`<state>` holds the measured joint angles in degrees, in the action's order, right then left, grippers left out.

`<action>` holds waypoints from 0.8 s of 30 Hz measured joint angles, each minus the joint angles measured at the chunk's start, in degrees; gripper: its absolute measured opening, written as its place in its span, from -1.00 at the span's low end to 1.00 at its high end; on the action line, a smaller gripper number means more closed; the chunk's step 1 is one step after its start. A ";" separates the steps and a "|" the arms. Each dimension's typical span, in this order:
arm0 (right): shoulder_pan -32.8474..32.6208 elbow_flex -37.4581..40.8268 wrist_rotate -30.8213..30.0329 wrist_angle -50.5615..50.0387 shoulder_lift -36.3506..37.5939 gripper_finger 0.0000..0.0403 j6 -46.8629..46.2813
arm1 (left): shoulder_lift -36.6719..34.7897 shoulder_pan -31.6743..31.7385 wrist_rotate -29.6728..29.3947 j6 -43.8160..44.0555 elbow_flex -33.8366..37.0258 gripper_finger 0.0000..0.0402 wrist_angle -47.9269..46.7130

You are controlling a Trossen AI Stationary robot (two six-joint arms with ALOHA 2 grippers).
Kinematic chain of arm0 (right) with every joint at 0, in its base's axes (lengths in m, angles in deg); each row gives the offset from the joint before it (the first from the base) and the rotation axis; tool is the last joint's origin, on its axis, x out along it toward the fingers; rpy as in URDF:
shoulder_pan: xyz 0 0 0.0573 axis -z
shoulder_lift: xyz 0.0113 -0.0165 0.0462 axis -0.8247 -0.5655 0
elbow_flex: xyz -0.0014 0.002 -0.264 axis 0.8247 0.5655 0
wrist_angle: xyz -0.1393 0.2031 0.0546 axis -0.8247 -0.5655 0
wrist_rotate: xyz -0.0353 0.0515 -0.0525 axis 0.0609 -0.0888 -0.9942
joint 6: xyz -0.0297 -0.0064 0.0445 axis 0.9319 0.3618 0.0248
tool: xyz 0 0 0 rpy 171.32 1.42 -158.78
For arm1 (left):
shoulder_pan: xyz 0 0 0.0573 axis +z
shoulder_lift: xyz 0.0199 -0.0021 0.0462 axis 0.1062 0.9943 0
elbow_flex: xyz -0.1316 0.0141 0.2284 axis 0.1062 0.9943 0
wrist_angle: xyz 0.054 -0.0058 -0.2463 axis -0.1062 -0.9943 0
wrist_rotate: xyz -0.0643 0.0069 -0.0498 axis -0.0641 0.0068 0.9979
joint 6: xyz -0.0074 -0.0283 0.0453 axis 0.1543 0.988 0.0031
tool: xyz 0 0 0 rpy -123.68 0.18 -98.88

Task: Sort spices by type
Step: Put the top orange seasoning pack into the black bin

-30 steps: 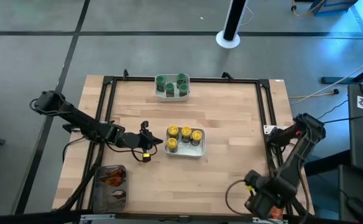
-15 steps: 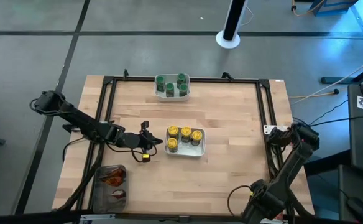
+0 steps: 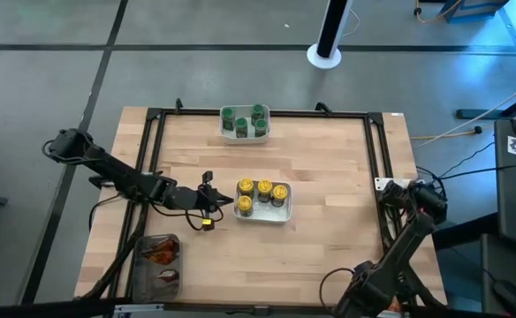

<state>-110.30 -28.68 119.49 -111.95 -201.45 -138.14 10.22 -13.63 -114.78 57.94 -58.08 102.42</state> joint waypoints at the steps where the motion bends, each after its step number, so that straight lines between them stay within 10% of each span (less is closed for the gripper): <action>1: 0.00 0.00 0.28 -0.07 -0.44 0.47 0.10 | 0.00 0.00 0.00 0.00 0.00 -0.98 -0.04; 24: -3.76 6.26 2.65 1.72 -2.29 0.47 0.35 | 0.00 0.00 0.00 0.17 0.00 -0.98 -0.13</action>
<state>-114.07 -22.43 122.14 -110.24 -203.74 -137.79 10.22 -13.63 -114.78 58.12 -58.08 102.29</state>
